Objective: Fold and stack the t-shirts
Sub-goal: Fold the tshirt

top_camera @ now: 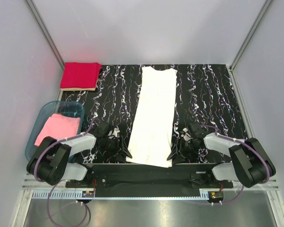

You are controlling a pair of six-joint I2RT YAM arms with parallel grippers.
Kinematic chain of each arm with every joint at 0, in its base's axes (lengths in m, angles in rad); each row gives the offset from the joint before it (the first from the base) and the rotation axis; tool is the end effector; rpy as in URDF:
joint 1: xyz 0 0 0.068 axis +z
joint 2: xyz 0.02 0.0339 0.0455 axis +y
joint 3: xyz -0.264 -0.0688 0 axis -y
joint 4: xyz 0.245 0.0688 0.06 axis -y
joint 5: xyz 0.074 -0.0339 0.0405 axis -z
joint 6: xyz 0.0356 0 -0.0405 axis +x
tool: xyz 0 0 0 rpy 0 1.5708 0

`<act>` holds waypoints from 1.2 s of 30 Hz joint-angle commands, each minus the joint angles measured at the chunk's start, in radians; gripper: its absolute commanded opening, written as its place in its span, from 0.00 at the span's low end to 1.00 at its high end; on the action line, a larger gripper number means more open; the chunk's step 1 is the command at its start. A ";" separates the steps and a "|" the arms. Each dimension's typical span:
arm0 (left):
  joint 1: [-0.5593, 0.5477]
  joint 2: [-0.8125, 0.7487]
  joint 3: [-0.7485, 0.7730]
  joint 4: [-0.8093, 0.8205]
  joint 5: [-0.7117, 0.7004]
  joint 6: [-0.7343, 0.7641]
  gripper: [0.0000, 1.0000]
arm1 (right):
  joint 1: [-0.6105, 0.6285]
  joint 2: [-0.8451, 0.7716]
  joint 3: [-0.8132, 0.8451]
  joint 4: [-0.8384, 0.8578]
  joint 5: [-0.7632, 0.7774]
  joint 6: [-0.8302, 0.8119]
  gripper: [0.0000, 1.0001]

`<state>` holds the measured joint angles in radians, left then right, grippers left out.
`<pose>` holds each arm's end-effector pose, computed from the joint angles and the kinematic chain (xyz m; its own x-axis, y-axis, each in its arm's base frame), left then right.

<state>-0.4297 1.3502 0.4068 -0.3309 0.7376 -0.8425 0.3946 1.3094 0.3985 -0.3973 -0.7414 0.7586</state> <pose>0.1573 -0.0984 0.1120 -0.9421 -0.1758 0.2855 -0.3247 0.6907 -0.6461 0.1527 0.0896 0.1149 -0.9534 0.1525 0.2602 0.2900 0.7006 0.6519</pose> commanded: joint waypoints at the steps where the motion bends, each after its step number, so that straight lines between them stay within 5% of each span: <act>1: -0.001 -0.084 0.039 -0.166 -0.256 0.031 0.57 | 0.035 0.030 -0.003 0.072 0.022 0.036 0.48; 9: 0.008 -0.048 0.130 -0.263 -0.414 0.077 0.59 | 0.043 0.067 -0.018 0.118 0.040 0.047 0.47; 16: 0.009 0.070 0.107 -0.133 -0.239 0.138 0.56 | 0.046 0.013 -0.021 0.049 0.069 0.048 0.48; 25: 0.008 0.053 0.086 -0.114 -0.205 0.137 0.50 | 0.044 -0.119 -0.024 -0.074 0.134 0.091 0.49; 36: 0.006 0.089 0.078 -0.106 -0.192 0.131 0.45 | 0.056 0.096 0.007 0.050 0.088 0.015 0.49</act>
<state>-0.4210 1.4097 0.5182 -0.4522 0.6319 -0.7422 0.4431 1.3510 0.4110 -0.4164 -0.6704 0.7784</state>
